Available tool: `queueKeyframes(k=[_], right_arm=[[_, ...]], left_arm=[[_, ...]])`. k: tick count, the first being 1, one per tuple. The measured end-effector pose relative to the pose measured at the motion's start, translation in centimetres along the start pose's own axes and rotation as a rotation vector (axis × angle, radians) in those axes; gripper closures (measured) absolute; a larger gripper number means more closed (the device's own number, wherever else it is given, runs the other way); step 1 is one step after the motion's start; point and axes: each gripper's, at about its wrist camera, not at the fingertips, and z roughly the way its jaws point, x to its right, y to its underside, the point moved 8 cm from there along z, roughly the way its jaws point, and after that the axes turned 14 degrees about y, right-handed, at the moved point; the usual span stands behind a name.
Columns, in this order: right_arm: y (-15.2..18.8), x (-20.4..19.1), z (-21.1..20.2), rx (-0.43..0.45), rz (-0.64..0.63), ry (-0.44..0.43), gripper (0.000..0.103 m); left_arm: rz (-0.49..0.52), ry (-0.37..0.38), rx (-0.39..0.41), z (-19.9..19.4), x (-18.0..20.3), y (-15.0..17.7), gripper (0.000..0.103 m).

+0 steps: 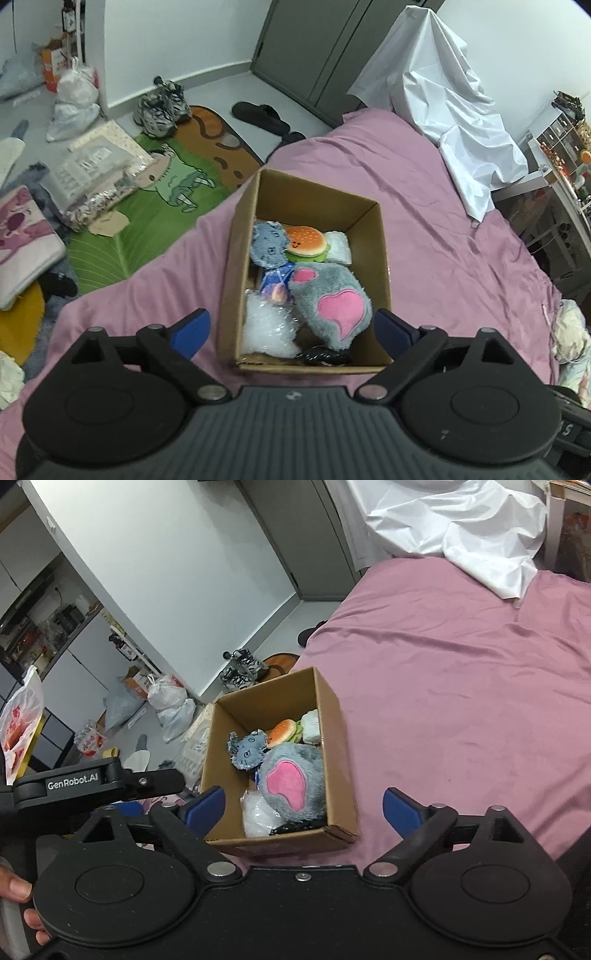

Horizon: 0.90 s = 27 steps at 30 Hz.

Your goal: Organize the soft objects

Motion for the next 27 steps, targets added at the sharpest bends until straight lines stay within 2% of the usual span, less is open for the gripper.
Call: queueKeyframes(k=[3, 9, 14, 18, 27], right_arm=[[0.0, 0.6, -1.0, 0.011, 0.005, -0.009, 0.000], [-0.3, 1.3, -3.2, 0.036, -0.007, -0.022, 0.000], [-0.5, 1.7, -5.1, 0.044, -0.035, -0.018, 0.000], [-0.3, 2.1, -6.4, 0.013, -0.047, -0.041, 0.000], [-0.1, 3.0, -9.1, 0.067, -0.115, 0.038, 0.000]], left_arm=[[0.025, -0.022, -0.002, -0.9, 0.3, 0.4, 0.008], [0.051, -0.061, -0.045, -2.3, 1.6, 1.1, 0.007], [0.099, -0.084, -0.026, -4.3, 3.3, 1.4, 0.006], [0.117, -0.095, -0.014, -5.5, 4.7, 1.7, 0.003], [0.176, -0.095, 0.018, -8.3, 7.0, 2.6, 0.002]])
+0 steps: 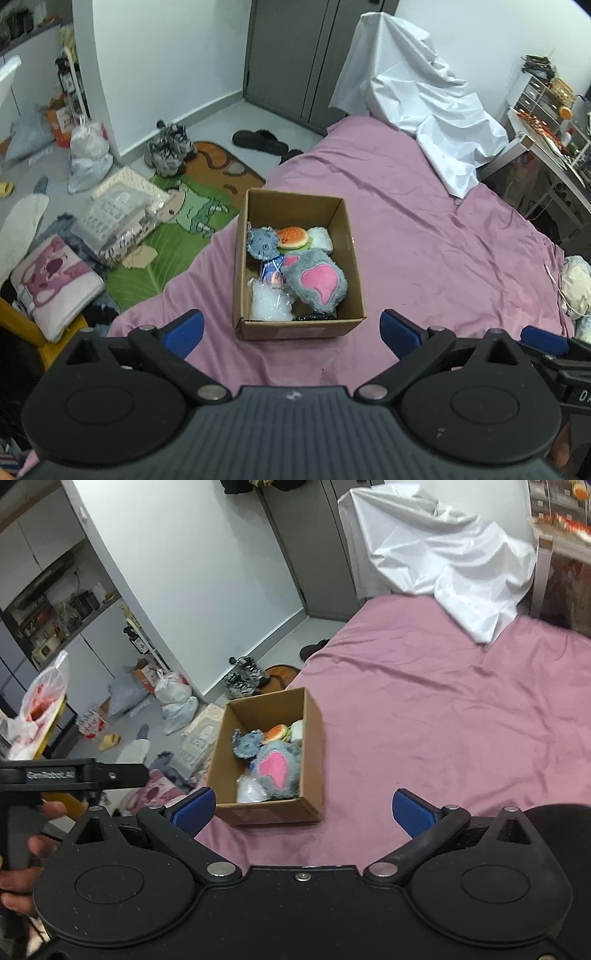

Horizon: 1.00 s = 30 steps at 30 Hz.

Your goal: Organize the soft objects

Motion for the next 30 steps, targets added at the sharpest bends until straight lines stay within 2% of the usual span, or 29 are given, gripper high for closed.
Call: queueKeyframes(k=[3, 19, 30], right_arm=[[0.0, 0.3, -0.4, 0.020, -0.019, 0.038, 0.000], [-0.3, -0.5, -3.5, 0.072, -0.078, 0.042, 0.000], [-0.4, -1.1, -3.9, 0.082, -0.102, 0.030, 0.000]], left_arm=[[0.016, -0.003, 0.014, -0.9, 0.6, 0.1, 0.002], [0.049, -0.002, 0.071, -3.5, 1.4, 1.3, 0.002], [0.068, 0.009, 0.083, -3.6, 1.7, 1.5, 0.002]])
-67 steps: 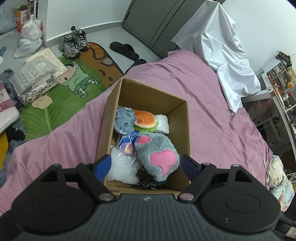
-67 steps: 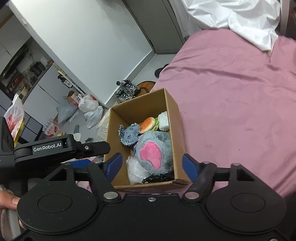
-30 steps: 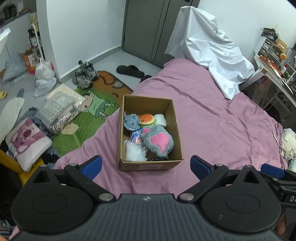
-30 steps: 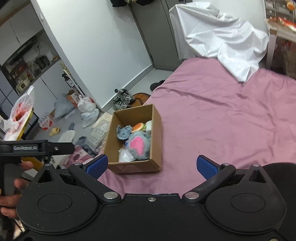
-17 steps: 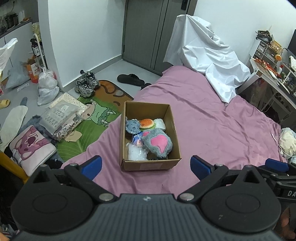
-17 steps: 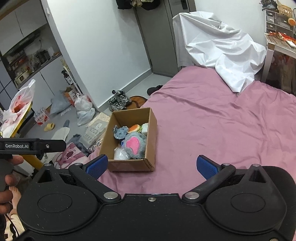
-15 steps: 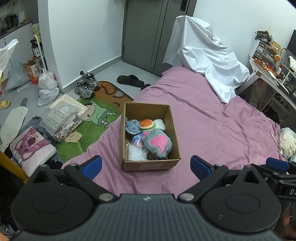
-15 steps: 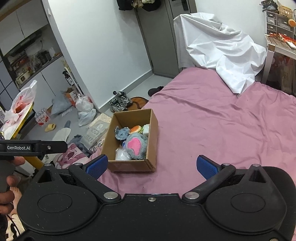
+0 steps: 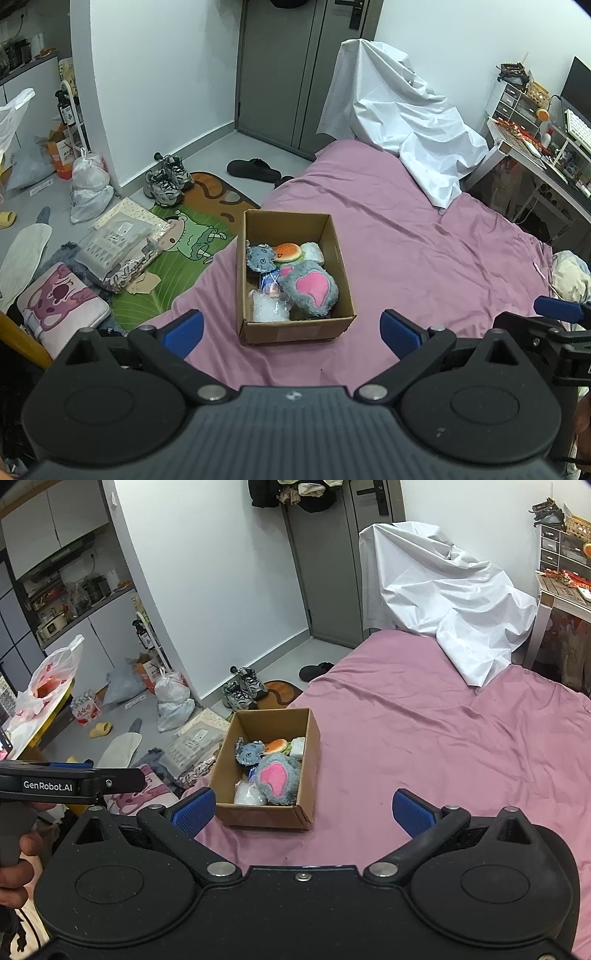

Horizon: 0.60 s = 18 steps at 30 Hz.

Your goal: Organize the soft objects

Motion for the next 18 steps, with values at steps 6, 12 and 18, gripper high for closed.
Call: queueKeyframes(k=[6, 12, 18], right_arm=[[-0.06, -0.26, -0.10, 0.009, 0.008, -0.027, 0.000], [-0.06, -0.33, -0.11, 0.008, 0.006, -0.024, 0.000], [0.04, -0.34, 0.05, 0.005, 0.011, -0.024, 0.000]], left_arm=[[-0.001, 0.005, 0.001, -0.13, -0.09, 0.06, 0.002], [0.001, -0.003, 0.012, -0.41, -0.14, -0.02, 0.002], [0.002, -0.008, 0.009, -0.39, -0.23, 0.04, 0.002]])
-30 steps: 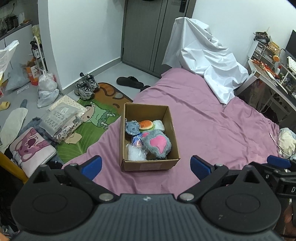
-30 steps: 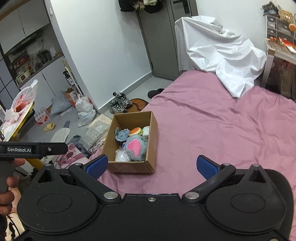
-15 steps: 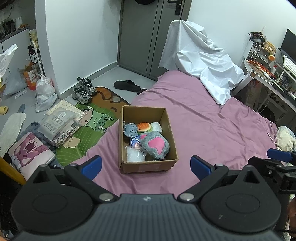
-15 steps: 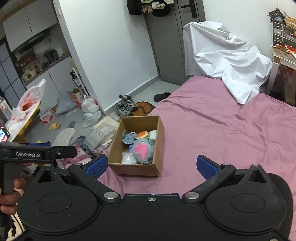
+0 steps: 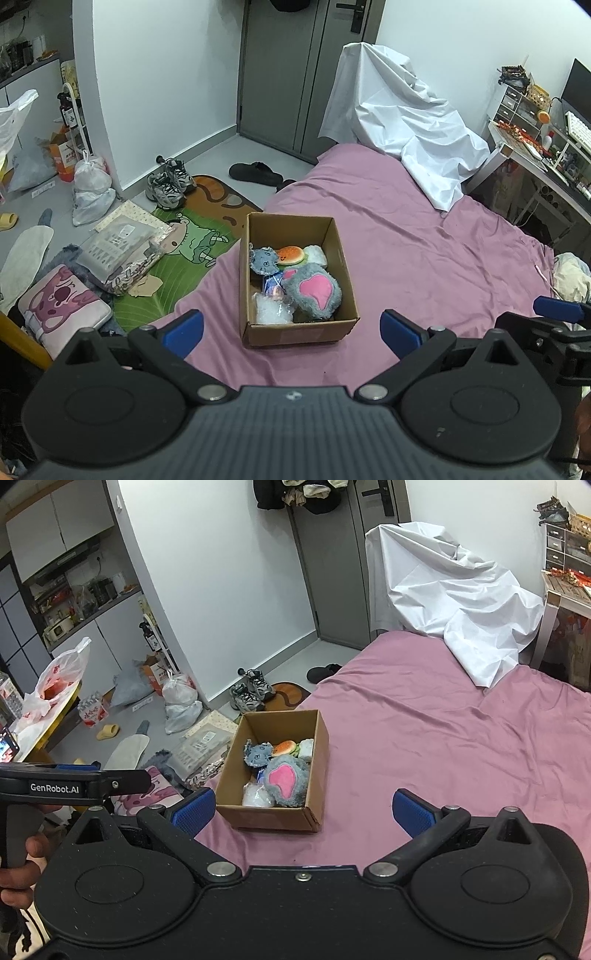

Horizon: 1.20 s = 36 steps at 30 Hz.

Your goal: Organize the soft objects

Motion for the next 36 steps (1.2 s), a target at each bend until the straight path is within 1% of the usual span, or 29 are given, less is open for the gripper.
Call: queueKeyframes(k=[18, 36], right_arm=[[0.1, 0.0, 0.5, -0.016, 0.011, -0.003, 0.000], [0.2, -0.5, 1.2, -0.035, 0.013, -0.007, 0.000]], left_arm=[[-0.013, 0.002, -0.005, 0.8, -1.1, 0.4, 0.002], [-0.016, -0.028, -0.009, 1.8, -2.1, 0.3, 0.002]])
